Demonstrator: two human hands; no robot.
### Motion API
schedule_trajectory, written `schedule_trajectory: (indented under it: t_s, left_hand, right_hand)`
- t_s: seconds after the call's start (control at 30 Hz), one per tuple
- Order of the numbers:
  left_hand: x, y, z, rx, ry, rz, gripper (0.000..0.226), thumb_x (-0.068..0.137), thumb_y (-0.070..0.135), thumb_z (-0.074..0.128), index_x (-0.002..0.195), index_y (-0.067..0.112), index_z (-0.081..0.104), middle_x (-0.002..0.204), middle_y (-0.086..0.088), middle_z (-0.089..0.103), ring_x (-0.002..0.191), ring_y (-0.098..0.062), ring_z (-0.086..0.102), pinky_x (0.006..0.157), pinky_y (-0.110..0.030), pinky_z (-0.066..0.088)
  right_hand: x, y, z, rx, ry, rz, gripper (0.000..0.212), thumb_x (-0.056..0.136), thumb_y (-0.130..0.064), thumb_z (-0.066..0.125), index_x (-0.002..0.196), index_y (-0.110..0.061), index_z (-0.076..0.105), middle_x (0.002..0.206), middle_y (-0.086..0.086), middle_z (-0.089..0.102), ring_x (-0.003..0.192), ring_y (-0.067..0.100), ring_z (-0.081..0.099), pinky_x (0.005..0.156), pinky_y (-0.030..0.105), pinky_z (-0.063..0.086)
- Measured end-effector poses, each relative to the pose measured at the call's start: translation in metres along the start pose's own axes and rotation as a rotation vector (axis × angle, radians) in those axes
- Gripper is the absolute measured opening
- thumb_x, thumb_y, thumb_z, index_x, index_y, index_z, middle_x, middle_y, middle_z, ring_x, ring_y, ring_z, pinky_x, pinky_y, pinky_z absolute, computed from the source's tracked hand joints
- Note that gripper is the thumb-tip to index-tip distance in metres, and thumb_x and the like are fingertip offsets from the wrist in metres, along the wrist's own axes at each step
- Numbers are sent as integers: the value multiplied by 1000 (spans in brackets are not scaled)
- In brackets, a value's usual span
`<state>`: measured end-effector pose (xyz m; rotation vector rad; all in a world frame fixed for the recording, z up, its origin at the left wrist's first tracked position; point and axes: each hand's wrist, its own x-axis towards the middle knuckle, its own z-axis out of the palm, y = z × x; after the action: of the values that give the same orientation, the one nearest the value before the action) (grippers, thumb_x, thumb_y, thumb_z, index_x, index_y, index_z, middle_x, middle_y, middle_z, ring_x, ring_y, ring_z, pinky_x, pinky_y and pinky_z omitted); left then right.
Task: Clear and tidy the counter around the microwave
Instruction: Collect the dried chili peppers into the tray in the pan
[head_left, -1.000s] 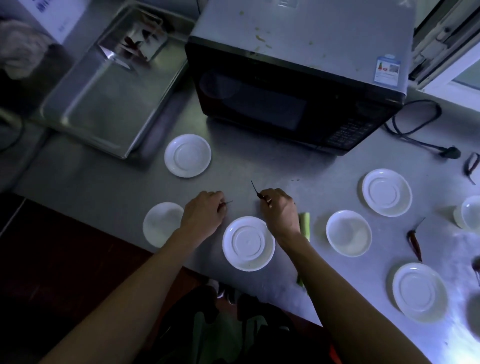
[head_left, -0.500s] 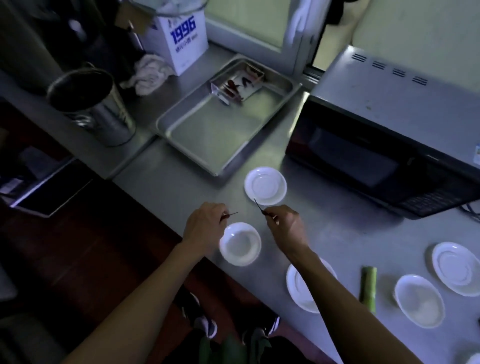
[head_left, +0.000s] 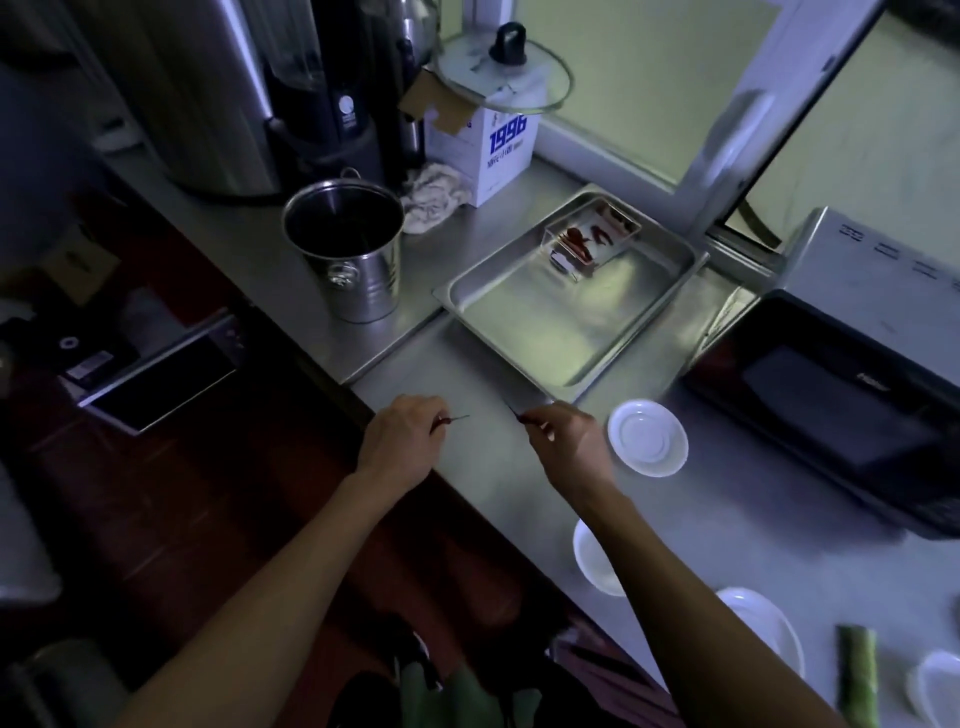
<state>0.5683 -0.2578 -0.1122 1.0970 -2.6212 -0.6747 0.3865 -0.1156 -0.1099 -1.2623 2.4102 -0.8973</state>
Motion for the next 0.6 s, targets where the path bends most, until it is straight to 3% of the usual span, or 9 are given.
schedule_trajectory:
  t_s: [0.3,0.6]
  left_hand:
    - [24,-29,-1,-20,-32,-11,4,88,26,63,88,22,61,88,5,64,90,-22,56,73,-41,52]
    - [108,-23,15,46,-161,31,2,88,24,61,86,23,60,88,3,64,91,-24,56,74,-42,51]
  right_hand:
    - [31,-7,16,6,40,4,17,88,-12,70,97,-25,77,94,-7,72,75,14,63,69,29,50]
    - [95,30,28,125,67,110,26,86,-7,67,99,-28,75,98,-10,71,80,13,64,74,33,54]
